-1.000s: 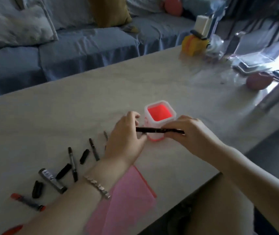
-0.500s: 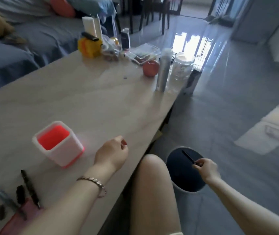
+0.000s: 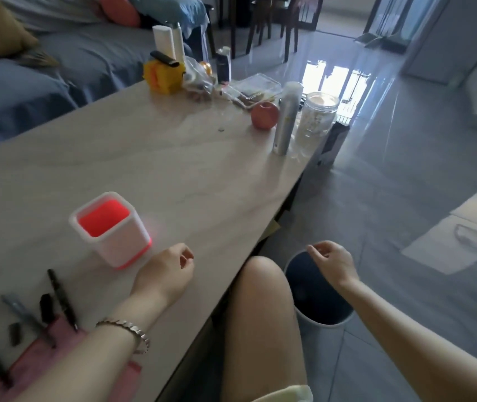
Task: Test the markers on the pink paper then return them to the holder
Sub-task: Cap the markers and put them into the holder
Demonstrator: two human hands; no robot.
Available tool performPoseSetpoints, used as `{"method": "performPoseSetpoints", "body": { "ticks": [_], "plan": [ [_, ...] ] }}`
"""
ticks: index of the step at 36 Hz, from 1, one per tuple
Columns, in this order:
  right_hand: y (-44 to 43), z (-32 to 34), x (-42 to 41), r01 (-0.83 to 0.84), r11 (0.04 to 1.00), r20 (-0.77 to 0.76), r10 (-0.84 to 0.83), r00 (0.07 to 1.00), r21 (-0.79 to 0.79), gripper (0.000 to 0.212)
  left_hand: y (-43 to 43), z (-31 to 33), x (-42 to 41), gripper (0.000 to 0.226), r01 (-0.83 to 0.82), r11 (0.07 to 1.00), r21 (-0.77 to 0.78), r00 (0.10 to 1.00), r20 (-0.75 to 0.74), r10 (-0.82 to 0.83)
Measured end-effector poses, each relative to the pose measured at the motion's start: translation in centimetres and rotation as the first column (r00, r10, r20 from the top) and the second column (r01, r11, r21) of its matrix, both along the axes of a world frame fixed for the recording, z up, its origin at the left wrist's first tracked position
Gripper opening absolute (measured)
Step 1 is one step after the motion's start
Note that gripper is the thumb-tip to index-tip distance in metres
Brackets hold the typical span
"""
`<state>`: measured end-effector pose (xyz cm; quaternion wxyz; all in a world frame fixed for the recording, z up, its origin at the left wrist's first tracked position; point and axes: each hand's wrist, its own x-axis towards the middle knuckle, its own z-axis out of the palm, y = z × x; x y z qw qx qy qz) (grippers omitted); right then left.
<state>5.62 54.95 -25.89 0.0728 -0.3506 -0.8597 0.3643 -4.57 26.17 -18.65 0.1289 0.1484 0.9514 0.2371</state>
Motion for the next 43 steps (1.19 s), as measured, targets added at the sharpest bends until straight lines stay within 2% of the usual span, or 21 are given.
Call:
{"method": "performPoseSetpoints", "body": {
  "ticks": [4,9,14,18,20,23,26,28,32,35,37,39,43],
  "plan": [
    [-5.1,5.3,-3.7,-0.26,0.966,-0.067,0.259,0.964,0.003,0.016,-3.8,0.6,1.2,0.014,-0.065,0.998,0.016,0.998,-0.018,0.066],
    [-14.6,9.8,-6.5,-0.583,0.812,-0.023,0.583,0.812,0.014,0.014,-10.8,0.7,3.3,0.013,-0.215,0.976,0.023,0.976,-0.04,0.216],
    [-24.2,10.7,-7.9,-0.775,0.63,-0.009,0.776,0.631,0.054,0.014,-18.5,1.0,5.7,0.015,-0.4,0.917,-0.011,0.913,-0.098,0.397],
    [-30.4,9.9,-9.3,-0.853,0.518,0.036,0.853,0.521,0.068,0.015,-23.3,1.4,7.2,0.015,-0.522,0.853,-0.006,0.847,-0.119,0.518],
    [-32.9,9.1,-10.2,-0.856,0.512,0.068,0.854,0.516,0.066,0.019,-24.8,1.6,8.0,0.015,-0.565,0.825,0.005,0.817,-0.137,0.56],
    [-35.3,7.7,-11.4,-0.831,0.554,0.094,0.826,0.556,0.051,0.026,-26.1,1.4,8.8,0.014,-0.581,0.813,0.037,0.802,-0.147,0.579],
    [-36.5,6.3,-12.0,-0.802,0.595,0.142,0.79,0.596,0.056,0.028,-26.5,1.2,9.3,0.014,-0.565,0.822,0.063,0.811,-0.143,0.568],
    [-36.8,5.6,-12.2,-0.804,0.593,0.185,0.785,0.591,0.053,0.02,-26.5,1.0,9.4,0.014,-0.551,0.832,0.062,0.82,-0.146,0.554],
    [-36.7,5.1,-12.6,-0.793,0.609,0.221,0.77,0.599,0.028,0.026,-25.6,0.6,9.0,0.017,-0.526,0.847,0.08,0.833,-0.15,0.532],
    [-36.0,5.1,-12.4,-0.777,0.626,0.163,0.775,0.61,-0.069,0.029,-24.4,0.4,8.0,0.016,-0.535,0.84,0.088,0.827,-0.147,0.543],
    [-35.4,5.3,-12.1,-0.777,0.614,0.126,0.789,0.601,-0.136,0.024,-23.5,0.0,6.8,0.015,-0.53,0.842,0.099,0.821,-0.188,0.539],
    [-34.5,5.9,-11.7,-0.787,0.603,0.094,0.797,0.596,-0.13,0.016,-22.3,-0.4,5.0,0.013,-0.516,0.85,0.109,0.814,-0.245,0.526],
    [-32.5,7.3,-10.4,-0.79,0.597,-0.055,0.792,0.608,-0.138,0.006,-20.2,-1.4,1.3,0.025,-0.502,0.863,-0.057,0.827,-0.325,0.46]
  ]
}}
